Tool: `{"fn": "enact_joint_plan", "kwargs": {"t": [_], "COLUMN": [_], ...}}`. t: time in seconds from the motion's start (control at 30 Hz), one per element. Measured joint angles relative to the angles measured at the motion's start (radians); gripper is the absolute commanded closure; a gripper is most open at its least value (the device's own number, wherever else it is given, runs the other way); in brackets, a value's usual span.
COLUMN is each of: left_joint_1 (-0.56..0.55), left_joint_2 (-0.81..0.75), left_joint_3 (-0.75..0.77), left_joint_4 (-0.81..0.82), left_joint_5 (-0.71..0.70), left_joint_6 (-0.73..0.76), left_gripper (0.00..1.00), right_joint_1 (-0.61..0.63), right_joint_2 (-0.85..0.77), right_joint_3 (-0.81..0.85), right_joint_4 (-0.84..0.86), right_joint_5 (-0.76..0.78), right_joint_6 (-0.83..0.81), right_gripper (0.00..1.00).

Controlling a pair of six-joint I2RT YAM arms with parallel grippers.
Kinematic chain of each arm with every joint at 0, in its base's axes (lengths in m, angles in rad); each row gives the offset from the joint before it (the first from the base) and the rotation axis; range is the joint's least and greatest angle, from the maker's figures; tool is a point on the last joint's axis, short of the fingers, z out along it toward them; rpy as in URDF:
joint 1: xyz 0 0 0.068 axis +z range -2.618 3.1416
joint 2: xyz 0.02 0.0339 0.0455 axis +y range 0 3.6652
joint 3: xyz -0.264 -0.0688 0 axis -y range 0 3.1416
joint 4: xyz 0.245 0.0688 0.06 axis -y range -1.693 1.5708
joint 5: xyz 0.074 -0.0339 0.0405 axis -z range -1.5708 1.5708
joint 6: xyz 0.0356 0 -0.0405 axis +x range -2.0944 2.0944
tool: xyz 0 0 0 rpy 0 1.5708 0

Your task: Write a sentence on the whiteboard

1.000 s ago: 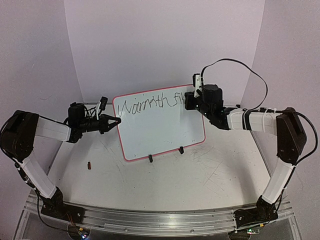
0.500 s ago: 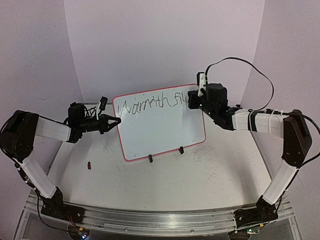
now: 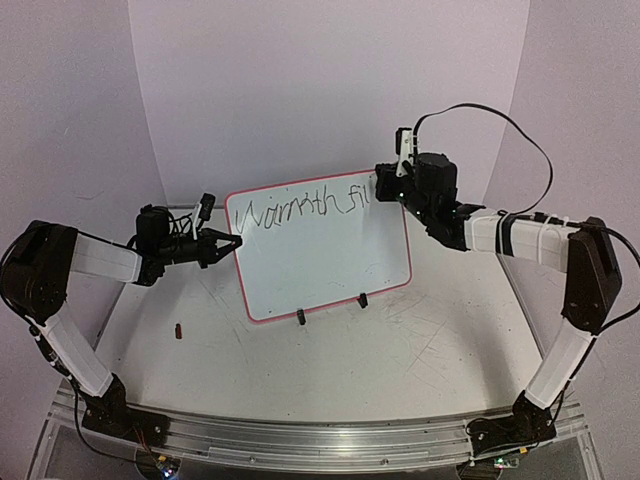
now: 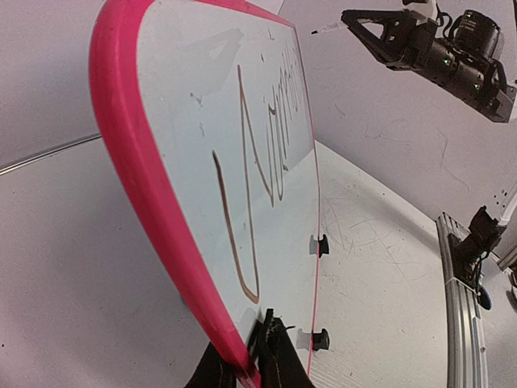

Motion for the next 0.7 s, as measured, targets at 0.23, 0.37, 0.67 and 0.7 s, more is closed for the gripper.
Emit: {"fn": "enact_joint_plan", "kwargs": {"t": [0.23, 0.37, 0.67, 0.7], "left_joint_1": [0.000, 0.000, 0.000, 0.000], "left_joint_2": [0.000, 0.000, 0.000, 0.000], "left_joint_3": [0.000, 0.000, 0.000, 0.000], "left_joint_4": [0.000, 0.000, -0.001, -0.001], "left_joint_5": [0.000, -0.001, -0.003, -0.004], "left_joint_6": [0.000, 0.000, -0.001, -0.001], "left_gripper": [1.00, 1.00, 1.00, 1.00], "right_joint_1": [-0.004, -0.004, -0.004, -0.004], "right_joint_2": [0.042, 0.053, 0.052, 0.049], "right_joint_3": [0.010, 0.010, -0.024, -0.039], "right_joint_4": [-0.001, 0.000, 0.020, 0.021], "right_joint_5": [0.009, 0.018, 0.021, 0.021], "right_joint_6": [-0.010, -0.022, -0.023, -0.021], "right_gripper": [1.00, 1.00, 1.00, 1.00]}}
